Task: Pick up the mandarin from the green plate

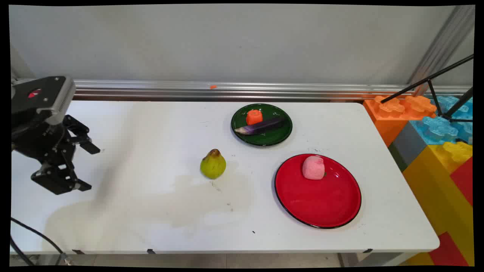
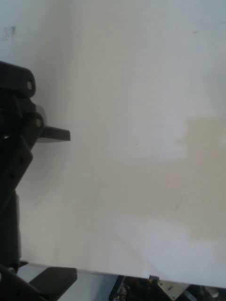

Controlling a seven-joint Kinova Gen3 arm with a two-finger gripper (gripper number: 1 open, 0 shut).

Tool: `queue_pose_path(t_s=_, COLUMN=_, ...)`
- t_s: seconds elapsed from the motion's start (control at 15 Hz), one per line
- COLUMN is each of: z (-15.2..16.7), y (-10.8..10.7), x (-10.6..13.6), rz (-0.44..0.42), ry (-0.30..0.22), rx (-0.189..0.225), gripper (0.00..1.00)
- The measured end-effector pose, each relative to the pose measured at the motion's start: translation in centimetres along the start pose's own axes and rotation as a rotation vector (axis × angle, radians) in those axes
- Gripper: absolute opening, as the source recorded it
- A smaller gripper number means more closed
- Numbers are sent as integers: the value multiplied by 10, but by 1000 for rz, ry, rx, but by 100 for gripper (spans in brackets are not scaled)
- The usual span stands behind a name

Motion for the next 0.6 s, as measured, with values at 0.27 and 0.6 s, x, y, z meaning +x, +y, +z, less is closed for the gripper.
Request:
queue_pose_path(t_s=0.27, z=2, y=-6, x=8, rz=-39, ry=48, rx=24, gripper=100)
queue_pose_path(t_s=0.6, z=6, y=-20, x=30, rz=-75, ry=108, rx=50, gripper=100)
